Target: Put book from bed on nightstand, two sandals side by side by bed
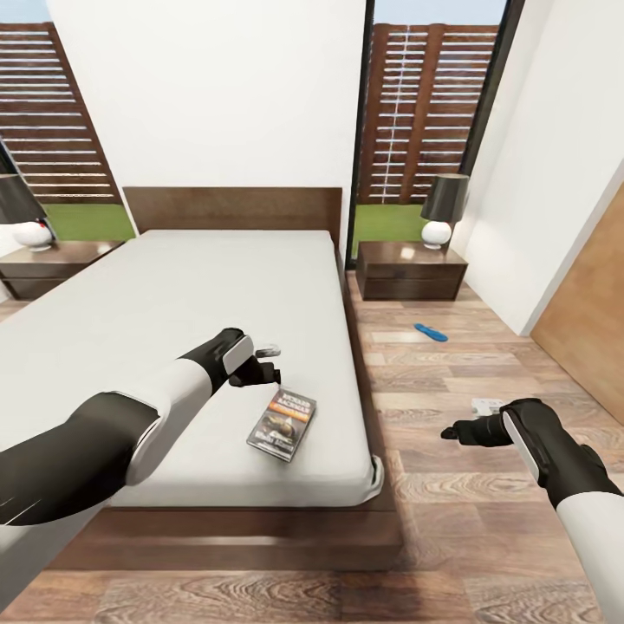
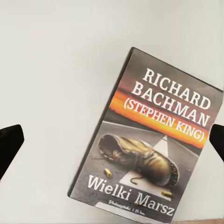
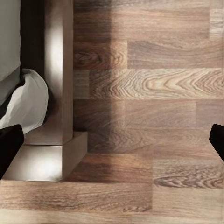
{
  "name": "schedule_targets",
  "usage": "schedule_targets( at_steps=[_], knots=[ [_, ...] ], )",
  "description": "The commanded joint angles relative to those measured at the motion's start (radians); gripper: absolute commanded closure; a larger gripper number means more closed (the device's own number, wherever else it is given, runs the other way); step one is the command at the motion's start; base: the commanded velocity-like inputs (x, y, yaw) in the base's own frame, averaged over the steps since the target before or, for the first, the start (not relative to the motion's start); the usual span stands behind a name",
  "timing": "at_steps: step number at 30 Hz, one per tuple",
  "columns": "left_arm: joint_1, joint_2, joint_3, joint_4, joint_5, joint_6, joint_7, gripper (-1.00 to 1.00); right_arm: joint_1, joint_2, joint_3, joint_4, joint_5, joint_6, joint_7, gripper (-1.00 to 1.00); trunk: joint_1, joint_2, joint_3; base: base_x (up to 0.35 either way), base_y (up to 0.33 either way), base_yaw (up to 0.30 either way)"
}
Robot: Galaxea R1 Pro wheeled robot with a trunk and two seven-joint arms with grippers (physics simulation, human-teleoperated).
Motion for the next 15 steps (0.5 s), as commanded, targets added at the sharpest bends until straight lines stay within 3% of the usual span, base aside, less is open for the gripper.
schedule_targets(
  at_steps=[1, 15],
  knots=[
    [0.000, 0.000, -0.004, -0.002, 0.011, 0.004, 0.008, -1.00, 0.000, -0.001, 0.002, -0.001, -0.001, 0.004, 0.001, -1.00, 0.000, 0.000, -0.001, 0.115, 0.008, 0.000],
    [0.000, -0.001, -0.004, -0.002, 0.011, 0.004, 0.007, -1.00, -0.001, -0.001, 0.002, -0.001, 0.000, 0.004, 0.000, -1.00, 0.000, 0.000, -0.001, 0.035, 0.002, 0.000]
  ],
)
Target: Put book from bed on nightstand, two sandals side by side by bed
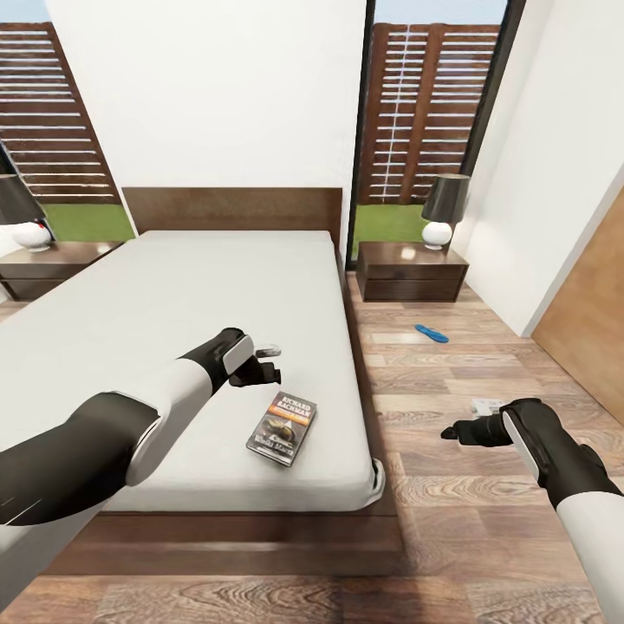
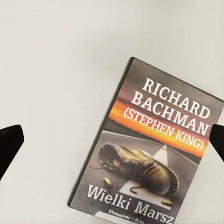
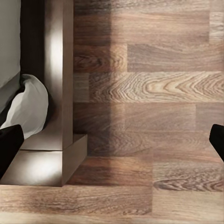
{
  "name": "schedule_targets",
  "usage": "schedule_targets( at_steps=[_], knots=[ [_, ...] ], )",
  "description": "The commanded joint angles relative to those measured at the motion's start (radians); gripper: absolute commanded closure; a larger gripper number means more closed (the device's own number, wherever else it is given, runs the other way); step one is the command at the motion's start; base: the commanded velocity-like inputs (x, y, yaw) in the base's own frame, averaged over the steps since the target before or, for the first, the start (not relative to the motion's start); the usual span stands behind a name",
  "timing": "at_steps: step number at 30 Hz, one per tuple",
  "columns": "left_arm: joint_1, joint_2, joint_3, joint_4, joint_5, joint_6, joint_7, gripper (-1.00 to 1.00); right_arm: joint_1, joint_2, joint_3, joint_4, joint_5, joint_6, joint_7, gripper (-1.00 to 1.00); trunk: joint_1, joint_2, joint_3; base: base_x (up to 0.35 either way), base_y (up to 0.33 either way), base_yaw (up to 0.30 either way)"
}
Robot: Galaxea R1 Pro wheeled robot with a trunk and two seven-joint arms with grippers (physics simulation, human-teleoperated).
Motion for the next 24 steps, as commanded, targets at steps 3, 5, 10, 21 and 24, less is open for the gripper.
schedule_targets(
  at_steps=[3, 5, 10, 21, 24],
  knots=[
    [0.000, 0.000, -0.004, -0.002, 0.011, 0.004, 0.008, -1.00, 0.000, -0.001, 0.002, -0.001, -0.001, 0.004, 0.001, -1.00, 0.000, 0.000, -0.001, 0.006, 0.000, 0.000],
    [0.000, 0.000, -0.005, -0.002, 0.011, 0.004, 0.008, -1.00, 0.000, -0.001, 0.002, -0.001, -0.001, 0.004, 0.001, -1.00, 0.000, 0.000, -0.001, 0.004, 0.000, 0.000],
    [0.000, 0.000, -0.007, -0.001, 0.008, 0.004, -0.026, -1.00, 0.000, -0.001, 0.002, -0.001, 0.000, 0.004, 0.001, -1.00, 0.000, 0.000, -0.001, 0.001, 0.000, 0.000],
    [0.001, -0.001, -0.050, 0.001, -0.019, 0.005, -0.127, -1.00, 0.000, -0.001, 0.002, -0.001, 0.001, 0.004, 0.001, -1.00, 0.000, 0.000, -0.001, 0.000, 0.000, 0.000],
    [0.001, -0.001, -0.059, 0.001, -0.028, 0.005, -0.138, -1.00, 0.000, -0.001, 0.002, -0.001, 0.001, 0.004, 0.001, -1.00, 0.000, 0.000, -0.001, 0.000, 0.000, 0.000]
  ],
)
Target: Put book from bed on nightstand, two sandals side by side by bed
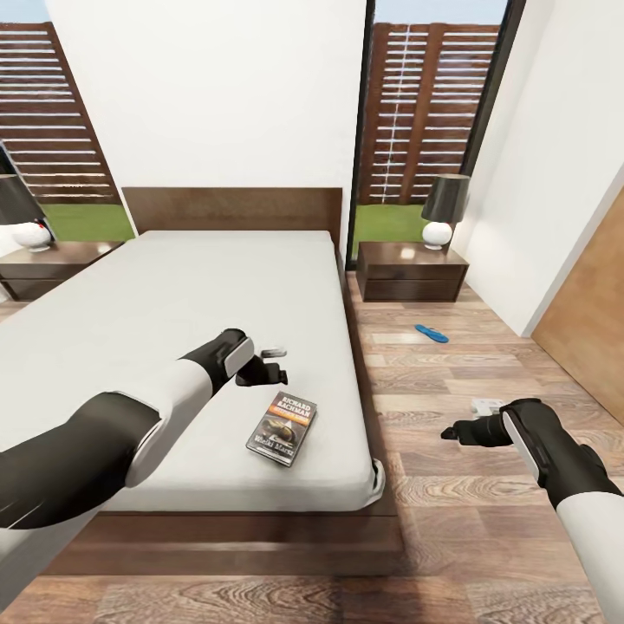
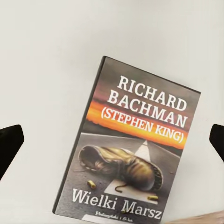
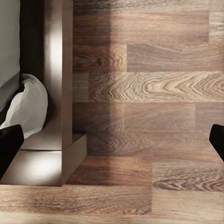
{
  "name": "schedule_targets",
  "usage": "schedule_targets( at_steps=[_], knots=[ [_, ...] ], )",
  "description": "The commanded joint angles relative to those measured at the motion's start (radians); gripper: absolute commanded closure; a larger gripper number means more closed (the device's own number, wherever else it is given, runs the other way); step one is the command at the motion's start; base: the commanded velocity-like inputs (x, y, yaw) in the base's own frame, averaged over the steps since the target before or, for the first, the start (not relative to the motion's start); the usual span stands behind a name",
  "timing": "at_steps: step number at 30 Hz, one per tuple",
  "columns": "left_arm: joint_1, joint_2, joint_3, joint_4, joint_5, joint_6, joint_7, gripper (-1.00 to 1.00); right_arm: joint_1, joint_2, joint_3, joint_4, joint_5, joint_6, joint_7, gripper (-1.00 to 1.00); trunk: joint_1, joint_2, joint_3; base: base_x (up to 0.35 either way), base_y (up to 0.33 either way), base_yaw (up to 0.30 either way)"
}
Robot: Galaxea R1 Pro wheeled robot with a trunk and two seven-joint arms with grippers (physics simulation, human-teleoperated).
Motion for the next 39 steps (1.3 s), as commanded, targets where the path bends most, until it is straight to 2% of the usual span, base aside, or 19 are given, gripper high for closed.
schedule_targets(
  at_steps=[1, 7, 39],
  knots=[
    [0.000, 0.000, -0.008, -0.001, 0.008, 0.004, 0.003, -1.00, -0.001, -0.001, 0.002, -0.001, -0.001, 0.004, 0.001, -1.00, 0.000, 0.000, -0.001, 0.000, 0.000, 0.000],
    [0.000, 0.000, -0.013, -0.001, 0.004, 0.005, -0.003, -1.00, -0.001, -0.001, 0.002, -0.001, -0.001, 0.004, 0.001, -1.00, 0.000, 0.000, -0.001, 0.000, 0.000, 0.000],
    [0.000, 0.002, -0.016, -0.001, 0.001, 0.010, -0.007, -1.00, -0.001, -0.001, 0.003, 0.000, 0.001, 0.004, 0.001, -1.00, 0.123, -0.224, -0.101, 0.000, 0.000, 0.000]
  ],
)
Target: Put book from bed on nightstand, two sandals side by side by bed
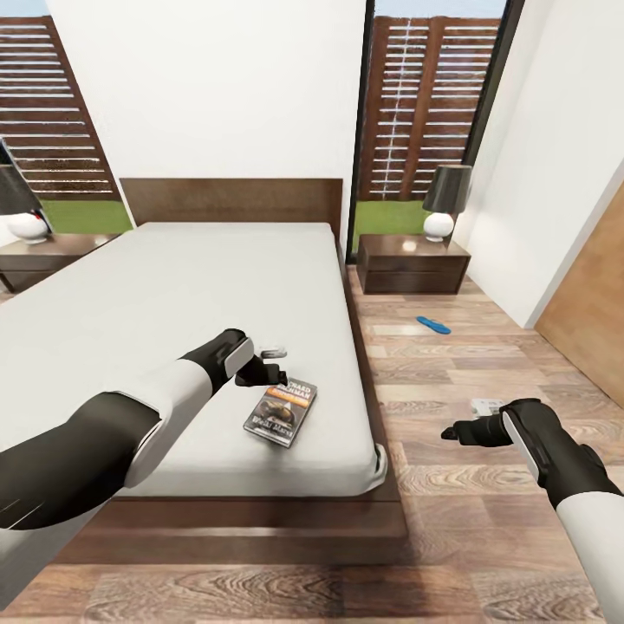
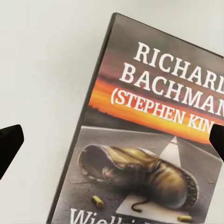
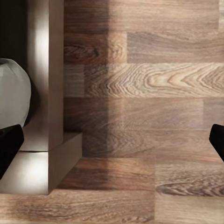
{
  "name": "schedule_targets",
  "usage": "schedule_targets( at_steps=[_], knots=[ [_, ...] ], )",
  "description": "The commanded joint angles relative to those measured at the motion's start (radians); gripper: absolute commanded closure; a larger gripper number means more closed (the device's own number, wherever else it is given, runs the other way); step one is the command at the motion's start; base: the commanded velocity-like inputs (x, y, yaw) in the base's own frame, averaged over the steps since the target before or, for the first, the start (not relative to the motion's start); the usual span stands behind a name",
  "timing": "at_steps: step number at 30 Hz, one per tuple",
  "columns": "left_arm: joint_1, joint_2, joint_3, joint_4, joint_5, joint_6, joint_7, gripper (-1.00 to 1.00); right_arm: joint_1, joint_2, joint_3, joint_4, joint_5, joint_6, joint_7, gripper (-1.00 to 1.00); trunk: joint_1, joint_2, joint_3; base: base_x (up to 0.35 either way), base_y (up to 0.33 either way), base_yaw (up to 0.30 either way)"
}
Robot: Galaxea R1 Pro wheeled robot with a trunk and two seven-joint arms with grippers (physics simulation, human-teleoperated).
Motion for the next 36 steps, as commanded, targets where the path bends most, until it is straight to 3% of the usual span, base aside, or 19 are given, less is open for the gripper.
schedule_targets(
  at_steps=[1, 6, 36],
  knots=[
    [-0.001, 0.000, -0.007, -0.001, 0.010, 0.004, 0.004, -1.00, -0.001, -0.001, 0.002, -0.001, -0.001, 0.004, 0.001, -1.00, 0.004, -0.008, -0.004, 0.000, 0.000, 0.000],
    [0.000, 0.000, -0.007, -0.001, 0.010, 0.004, 0.004, -1.00, -0.001, 0.000, 0.002, 0.000, -0.001, 0.004, 0.000, -1.00, 0.023, -0.043, -0.020, 0.000, 0.000, 0.000],
    [0.000, -0.002, -0.007, -0.001, 0.010, 0.004, 0.004, -1.00, -0.001, 0.000, 0.002, 0.000, -0.001, 0.003, 0.000, -1.00, 0.023, -0.043, -0.020, 0.000, 0.000, 0.000]
  ],
)
